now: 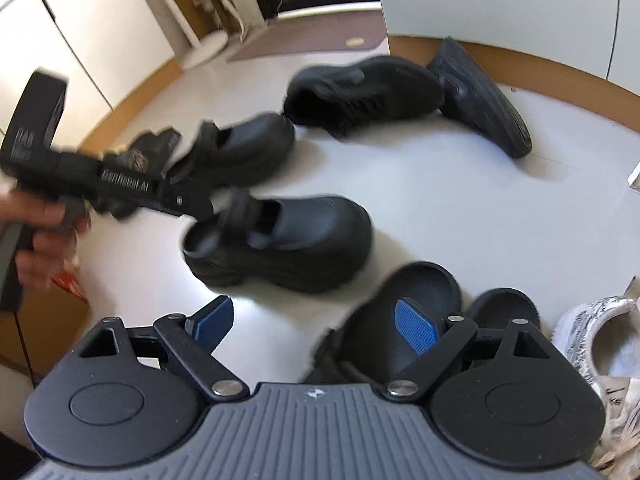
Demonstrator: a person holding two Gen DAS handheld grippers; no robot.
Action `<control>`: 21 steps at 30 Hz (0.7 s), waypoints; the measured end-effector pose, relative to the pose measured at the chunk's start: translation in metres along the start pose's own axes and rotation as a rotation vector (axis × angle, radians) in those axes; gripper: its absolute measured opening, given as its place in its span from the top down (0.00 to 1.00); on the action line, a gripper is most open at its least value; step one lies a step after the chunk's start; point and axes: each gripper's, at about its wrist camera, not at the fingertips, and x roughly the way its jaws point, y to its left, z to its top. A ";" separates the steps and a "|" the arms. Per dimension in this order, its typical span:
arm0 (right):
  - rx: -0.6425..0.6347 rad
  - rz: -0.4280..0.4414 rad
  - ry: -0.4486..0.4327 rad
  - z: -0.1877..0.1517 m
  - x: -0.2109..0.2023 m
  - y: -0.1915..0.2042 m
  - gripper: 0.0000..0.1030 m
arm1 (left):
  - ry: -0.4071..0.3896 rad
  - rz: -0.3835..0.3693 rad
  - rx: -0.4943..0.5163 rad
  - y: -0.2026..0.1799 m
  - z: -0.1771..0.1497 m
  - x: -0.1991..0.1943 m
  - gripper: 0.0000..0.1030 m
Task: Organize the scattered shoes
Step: 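Open the left gripper and release the clog onto the floor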
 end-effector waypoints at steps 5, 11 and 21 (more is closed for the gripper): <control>-0.028 -0.017 0.003 0.002 0.004 0.015 0.11 | 0.003 -0.024 -0.039 0.003 -0.010 -0.011 0.28; -0.121 -0.057 0.113 0.011 0.006 0.029 0.11 | 0.015 -0.063 -0.012 0.002 -0.027 -0.020 0.28; -0.310 -0.133 0.200 0.013 0.016 0.054 0.11 | 0.024 -0.109 0.003 0.017 -0.057 -0.018 0.27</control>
